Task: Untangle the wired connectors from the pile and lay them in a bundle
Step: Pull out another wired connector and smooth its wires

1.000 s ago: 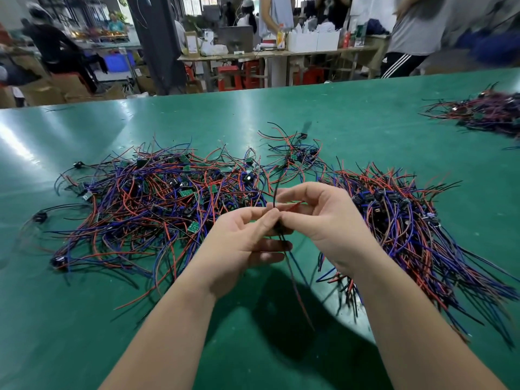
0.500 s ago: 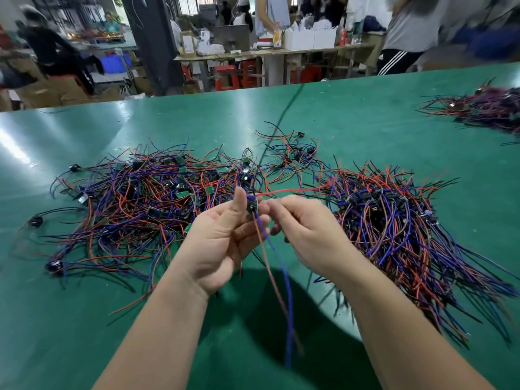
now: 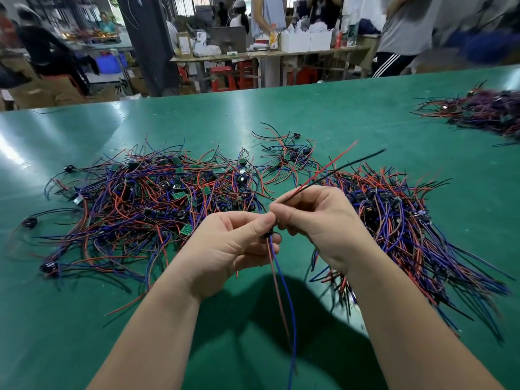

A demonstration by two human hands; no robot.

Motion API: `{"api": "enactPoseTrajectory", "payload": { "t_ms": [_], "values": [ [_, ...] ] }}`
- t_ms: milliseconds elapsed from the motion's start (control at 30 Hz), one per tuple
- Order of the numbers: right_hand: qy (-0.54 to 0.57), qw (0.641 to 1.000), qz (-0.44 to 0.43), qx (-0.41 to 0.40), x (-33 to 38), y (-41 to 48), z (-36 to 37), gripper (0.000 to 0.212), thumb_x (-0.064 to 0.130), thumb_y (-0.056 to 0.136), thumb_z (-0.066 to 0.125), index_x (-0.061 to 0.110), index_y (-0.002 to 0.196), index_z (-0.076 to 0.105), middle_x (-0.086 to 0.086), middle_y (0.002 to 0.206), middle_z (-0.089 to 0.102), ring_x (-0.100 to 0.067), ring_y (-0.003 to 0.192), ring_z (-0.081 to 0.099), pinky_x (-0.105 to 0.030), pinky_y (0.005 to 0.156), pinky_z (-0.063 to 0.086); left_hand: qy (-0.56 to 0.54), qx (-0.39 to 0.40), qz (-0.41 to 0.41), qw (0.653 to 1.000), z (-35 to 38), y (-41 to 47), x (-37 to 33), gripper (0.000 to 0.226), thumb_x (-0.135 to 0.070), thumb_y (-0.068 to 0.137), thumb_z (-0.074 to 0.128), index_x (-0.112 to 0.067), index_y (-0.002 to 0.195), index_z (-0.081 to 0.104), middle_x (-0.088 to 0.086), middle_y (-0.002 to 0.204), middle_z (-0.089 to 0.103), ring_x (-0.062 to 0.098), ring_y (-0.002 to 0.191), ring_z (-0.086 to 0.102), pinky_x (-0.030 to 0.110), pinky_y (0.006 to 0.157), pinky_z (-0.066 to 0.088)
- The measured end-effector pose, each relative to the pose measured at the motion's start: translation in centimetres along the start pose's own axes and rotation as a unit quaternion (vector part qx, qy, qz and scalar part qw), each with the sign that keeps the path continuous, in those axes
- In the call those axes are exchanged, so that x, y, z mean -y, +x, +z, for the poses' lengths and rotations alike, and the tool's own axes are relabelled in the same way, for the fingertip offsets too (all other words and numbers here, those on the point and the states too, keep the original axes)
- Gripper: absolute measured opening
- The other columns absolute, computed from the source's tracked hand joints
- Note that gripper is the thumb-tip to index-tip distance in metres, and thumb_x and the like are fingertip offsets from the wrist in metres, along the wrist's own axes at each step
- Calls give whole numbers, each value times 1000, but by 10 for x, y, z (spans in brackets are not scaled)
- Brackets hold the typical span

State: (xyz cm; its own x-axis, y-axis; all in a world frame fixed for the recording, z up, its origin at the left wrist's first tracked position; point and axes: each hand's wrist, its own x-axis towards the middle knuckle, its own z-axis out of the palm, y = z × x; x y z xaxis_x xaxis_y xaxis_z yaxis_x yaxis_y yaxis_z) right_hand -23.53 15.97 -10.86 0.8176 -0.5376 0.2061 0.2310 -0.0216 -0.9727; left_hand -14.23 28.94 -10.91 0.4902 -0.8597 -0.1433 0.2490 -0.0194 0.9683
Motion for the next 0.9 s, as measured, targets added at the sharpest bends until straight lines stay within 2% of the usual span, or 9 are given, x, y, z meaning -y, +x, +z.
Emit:
{"api": "enactPoseTrajectory", "payload": {
  "t_ms": [67, 200, 367, 500, 600, 733, 833, 900],
  "values": [
    [51, 997, 20, -52, 4, 3, -5, 6, 12, 66, 73, 12, 66, 67, -1, 55, 65, -7, 44, 55, -15, 43, 40, 30, 21, -11, 999, -2, -2, 0, 25, -33, 57, 75, -12, 70, 73, 10, 68, 71, 14, 52, 66, 23, 51, 53],
    [58, 982, 11, -179, 6, 7, -22, 17, 5, 79, 71, 9, 64, 63, 1, 54, 64, -6, 45, 56, -15, 42, 41, 103, 89, -46, 990, -4, -5, 3, 13, -30, 62, 76, -20, 67, 72, 11, 71, 71, 16, 55, 66, 24, 53, 53],
    [39, 976, -8, -215, 6, 6, -21, 9, 2, 77, 73, 9, 75, 68, 1, 55, 66, -7, 51, 61, -16, 46, 45, 142, 139, -68, 978, -4, -7, 5, 18, -29, 62, 78, -20, 70, 64, 10, 73, 72, 14, 56, 67, 21, 51, 52],
    [34, 966, -38, -253, 9, 5, -22, 8, 7, 80, 73, 6, 74, 67, -1, 52, 64, -16, 48, 64, -19, 42, 45, 170, 177, -75, 966, -8, -8, 4, 16, -24, 68, 80, -21, 73, 65, 7, 73, 72, 14, 57, 68, 20, 50, 51],
    [26, 970, -32, -241, 7, 4, -20, 12, 7, 83, 70, 8, 73, 63, 1, 48, 60, -15, 42, 62, -17, 36, 41, 190, 199, -76, 958, -13, -10, 1, 9, -24, 73, 78, -24, 81, 72, 4, 71, 72, 14, 60, 68, 19, 50, 51],
    [24, 974, -28, -224, 6, 4, -16, 21, 17, 91, 63, 9, 72, 59, -1, 47, 58, -19, 41, 62, -18, 35, 42, 200, 240, -60, 948, -21, -12, -3, 25, -36, 74, 72, -29, 98, 75, -1, 71, 70, 14, 61, 61, 21, 55, 52],
    [57, 979, 6, -197, 7, 6, -15, 35, 33, 99, 46, 8, 82, 63, -9, 59, 66, -22, 52, 68, -23, 39, 48, 92, 248, 11, 964, -28, -16, -6, 26, -40, 75, 77, -27, 97, 75, -1, 74, 72, 13, 63, 66, 21, 57, 54],
    [34, 987, 42, -154, 7, 5, -14, 27, 26, 99, 47, 6, 96, 64, -13, 70, 67, -21, 57, 69, -23, 42, 49, -25, 214, 97, 972, -33, -15, -9, 29, -45, 69, 80, -27, 92, 74, -2, 78, 73, 8, 63, 67, 21, 56, 55]
  ]
}}
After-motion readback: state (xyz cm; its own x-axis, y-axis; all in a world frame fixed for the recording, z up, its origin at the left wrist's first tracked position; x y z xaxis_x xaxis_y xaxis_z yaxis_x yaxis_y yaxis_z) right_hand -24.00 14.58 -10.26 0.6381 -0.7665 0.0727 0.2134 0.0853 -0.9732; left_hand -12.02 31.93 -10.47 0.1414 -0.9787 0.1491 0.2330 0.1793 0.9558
